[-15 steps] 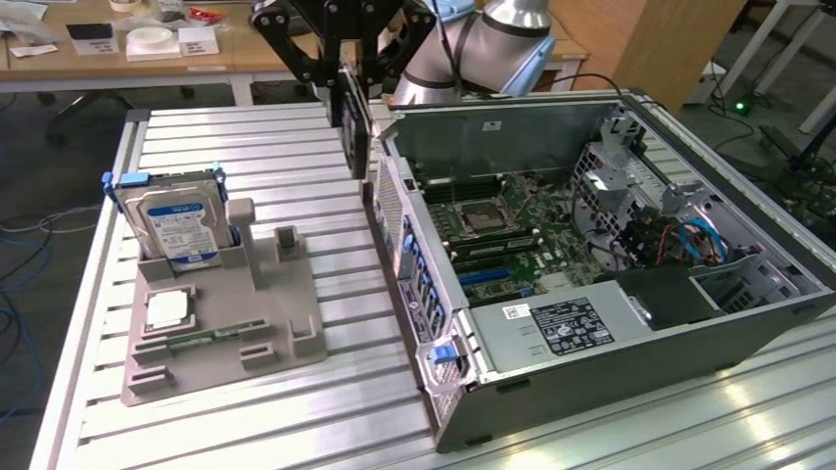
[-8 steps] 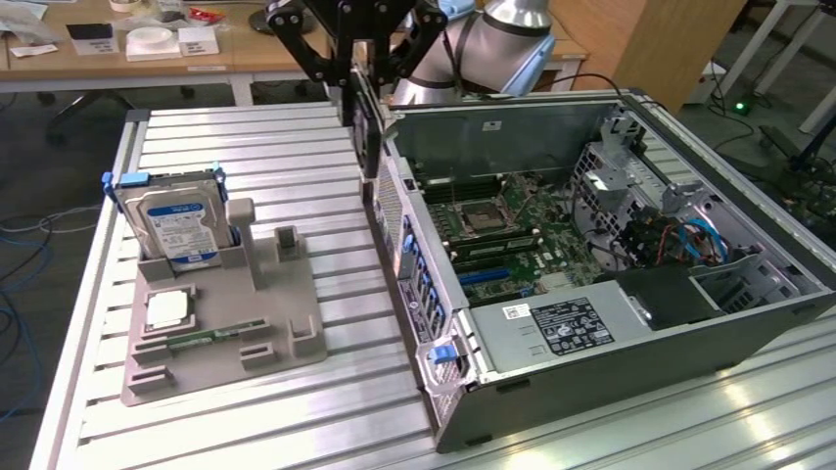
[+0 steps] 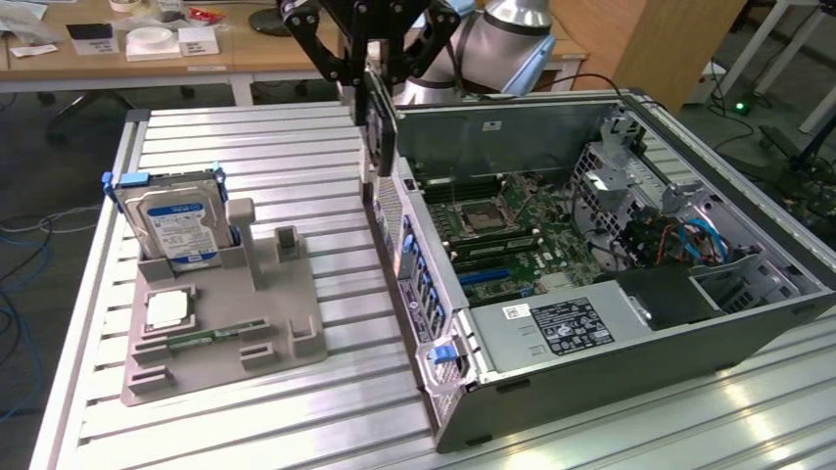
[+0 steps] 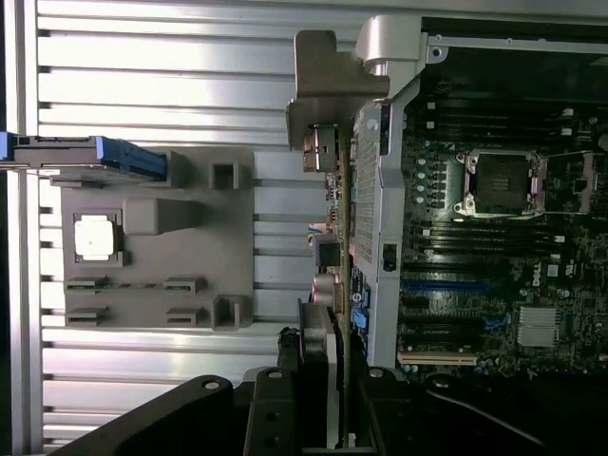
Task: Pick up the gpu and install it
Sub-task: 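Pick up the gpu and move the gpu toward the slot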
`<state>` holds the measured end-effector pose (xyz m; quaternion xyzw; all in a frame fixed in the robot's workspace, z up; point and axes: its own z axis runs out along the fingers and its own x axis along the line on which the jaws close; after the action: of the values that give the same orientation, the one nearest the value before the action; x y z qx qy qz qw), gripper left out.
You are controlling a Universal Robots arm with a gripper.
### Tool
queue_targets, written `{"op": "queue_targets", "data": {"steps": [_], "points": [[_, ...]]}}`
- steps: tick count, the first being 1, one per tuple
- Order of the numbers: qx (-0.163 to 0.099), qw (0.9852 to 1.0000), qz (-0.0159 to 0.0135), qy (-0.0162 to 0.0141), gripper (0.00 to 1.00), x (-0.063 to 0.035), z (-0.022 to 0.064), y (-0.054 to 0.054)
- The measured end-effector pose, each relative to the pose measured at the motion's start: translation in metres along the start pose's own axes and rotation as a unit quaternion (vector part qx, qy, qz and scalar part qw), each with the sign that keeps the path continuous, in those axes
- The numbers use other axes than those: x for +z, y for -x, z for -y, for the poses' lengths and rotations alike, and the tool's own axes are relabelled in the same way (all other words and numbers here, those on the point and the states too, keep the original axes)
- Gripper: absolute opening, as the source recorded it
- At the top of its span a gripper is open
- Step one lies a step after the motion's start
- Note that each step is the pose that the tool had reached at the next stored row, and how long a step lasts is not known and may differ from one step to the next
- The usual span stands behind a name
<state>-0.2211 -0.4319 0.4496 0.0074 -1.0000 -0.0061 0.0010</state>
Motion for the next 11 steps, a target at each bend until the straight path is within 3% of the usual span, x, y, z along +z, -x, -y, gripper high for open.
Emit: {"op": "queue_targets", "data": {"steps": [11], "points": [[-0.001, 1.0000, 0.0000, 0.0000, 0.28, -0.0001, 0.0002, 0.016]]}}
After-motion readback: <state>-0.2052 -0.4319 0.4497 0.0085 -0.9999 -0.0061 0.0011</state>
